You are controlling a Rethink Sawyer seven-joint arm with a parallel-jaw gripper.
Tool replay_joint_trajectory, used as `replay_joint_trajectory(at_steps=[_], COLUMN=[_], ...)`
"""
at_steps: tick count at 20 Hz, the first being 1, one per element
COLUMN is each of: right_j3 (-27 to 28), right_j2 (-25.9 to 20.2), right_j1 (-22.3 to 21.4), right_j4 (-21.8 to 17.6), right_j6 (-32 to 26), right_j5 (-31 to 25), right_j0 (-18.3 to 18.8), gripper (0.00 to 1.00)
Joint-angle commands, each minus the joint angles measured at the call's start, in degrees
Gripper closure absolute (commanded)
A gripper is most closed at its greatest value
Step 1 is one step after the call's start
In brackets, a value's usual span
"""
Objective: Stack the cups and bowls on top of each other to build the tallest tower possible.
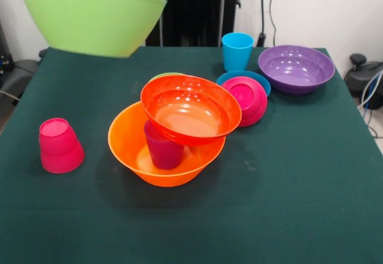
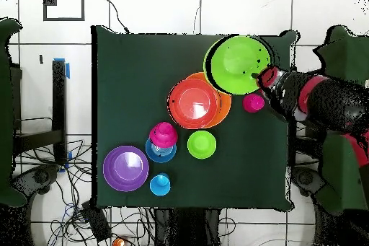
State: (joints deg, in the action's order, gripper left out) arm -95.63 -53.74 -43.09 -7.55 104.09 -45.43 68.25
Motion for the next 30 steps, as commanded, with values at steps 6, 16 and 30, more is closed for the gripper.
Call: replay_joint_trajectory(at_steps=[6, 16, 30], right_j3=[-2.52, 2.81, 8.11], right_j2=[0.13, 8.46, 20.41], right_j1=[-5.75, -1.8, 4.13], right_j4=[10.91, 9.22, 0.63], right_j6=[5.52, 6.22, 8.84], right_j5=[-9.29, -18.29, -26.51], right_j0=[-7.64, -14.54, -22.98], gripper=[1.0, 1.0, 1.0])
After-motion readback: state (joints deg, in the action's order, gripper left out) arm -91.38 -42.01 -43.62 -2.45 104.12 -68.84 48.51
